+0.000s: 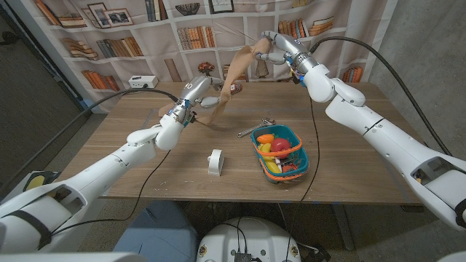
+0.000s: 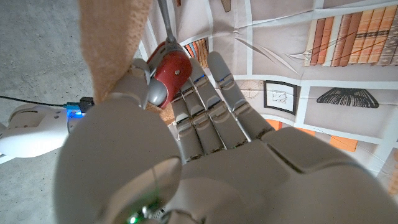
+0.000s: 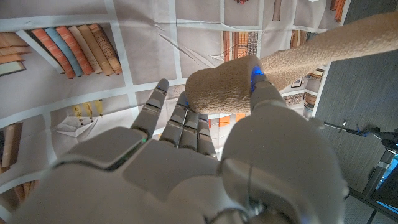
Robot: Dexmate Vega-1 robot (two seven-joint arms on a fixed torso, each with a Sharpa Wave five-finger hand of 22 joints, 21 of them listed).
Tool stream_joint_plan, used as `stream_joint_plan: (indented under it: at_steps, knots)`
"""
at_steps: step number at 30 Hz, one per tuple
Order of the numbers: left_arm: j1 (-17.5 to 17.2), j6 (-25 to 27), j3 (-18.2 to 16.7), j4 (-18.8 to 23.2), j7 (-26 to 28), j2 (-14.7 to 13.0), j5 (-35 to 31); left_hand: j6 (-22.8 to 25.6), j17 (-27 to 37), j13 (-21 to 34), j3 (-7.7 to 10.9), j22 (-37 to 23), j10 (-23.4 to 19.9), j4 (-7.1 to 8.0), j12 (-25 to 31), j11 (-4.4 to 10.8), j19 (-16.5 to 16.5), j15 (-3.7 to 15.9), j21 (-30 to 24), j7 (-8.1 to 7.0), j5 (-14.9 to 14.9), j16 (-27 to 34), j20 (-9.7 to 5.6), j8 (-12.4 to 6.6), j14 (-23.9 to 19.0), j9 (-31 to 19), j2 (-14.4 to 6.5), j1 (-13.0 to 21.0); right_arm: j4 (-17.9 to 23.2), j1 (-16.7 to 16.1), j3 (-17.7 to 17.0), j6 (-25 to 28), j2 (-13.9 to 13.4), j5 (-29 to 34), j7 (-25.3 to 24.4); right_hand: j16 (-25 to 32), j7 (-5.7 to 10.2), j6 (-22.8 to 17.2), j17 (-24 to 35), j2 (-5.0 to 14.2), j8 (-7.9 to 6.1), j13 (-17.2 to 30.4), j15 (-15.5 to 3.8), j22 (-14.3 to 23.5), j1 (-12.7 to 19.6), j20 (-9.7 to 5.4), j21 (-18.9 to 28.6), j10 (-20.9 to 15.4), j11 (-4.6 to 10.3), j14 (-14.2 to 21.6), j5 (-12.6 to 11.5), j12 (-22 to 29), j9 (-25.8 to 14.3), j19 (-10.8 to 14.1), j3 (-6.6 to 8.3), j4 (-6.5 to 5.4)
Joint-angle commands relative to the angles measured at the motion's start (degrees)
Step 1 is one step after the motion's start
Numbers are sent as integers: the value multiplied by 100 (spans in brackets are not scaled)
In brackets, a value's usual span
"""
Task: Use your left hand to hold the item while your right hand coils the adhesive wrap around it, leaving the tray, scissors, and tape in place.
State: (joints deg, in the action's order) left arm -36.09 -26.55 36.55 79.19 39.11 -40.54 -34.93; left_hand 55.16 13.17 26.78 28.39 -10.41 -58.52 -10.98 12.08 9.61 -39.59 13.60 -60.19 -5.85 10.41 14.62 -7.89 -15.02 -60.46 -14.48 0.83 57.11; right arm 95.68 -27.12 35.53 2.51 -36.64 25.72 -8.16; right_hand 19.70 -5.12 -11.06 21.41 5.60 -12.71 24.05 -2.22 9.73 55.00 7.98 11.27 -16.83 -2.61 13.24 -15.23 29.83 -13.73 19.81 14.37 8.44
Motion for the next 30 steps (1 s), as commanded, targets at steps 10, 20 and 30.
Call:
stream_joint_plan:
  at_steps: [10, 20, 30]
  knots:
    - [-292, 24, -310, 253, 232, 62, 60, 147, 19, 22, 210, 3, -23, 140, 26, 25, 31, 5, -51, -103, 40, 38, -9, -10, -43, -26, -905, 845, -224, -21, 112, 255, -59, -121, 6, -24, -24, -64, -4, 8, -14, 35, -192, 25, -32, 26, 8, -266, 253, 15, 4, 44, -9, 21, 17, 1]
    - [-330, -32, -382, 260, 399, 30, -36, 159, 20, 21, 217, 4, -26, 139, 26, 36, 48, 7, -64, -105, 39, 37, -8, -11, -37, -29, -901, 839, -459, -63, 146, 162, -28, -248, -153, -68, -3, -79, -33, 16, -16, 41, -187, 25, -7, 17, 8, -282, 252, -15, -5, 53, -11, 27, 44, 22]
    - [-493, 116, -543, 443, 506, -35, -1, 148, 24, 26, 220, 5, -24, 140, 28, 24, 56, 5, -81, -112, 36, 43, -9, -2, -42, -32, -897, 833, -650, -52, 193, 92, 0, -329, -233, -94, -13, -90, -51, 18, -16, 47, -160, 24, -2, 22, 3, -286, 256, -38, -5, 59, -14, 20, 50, 27]
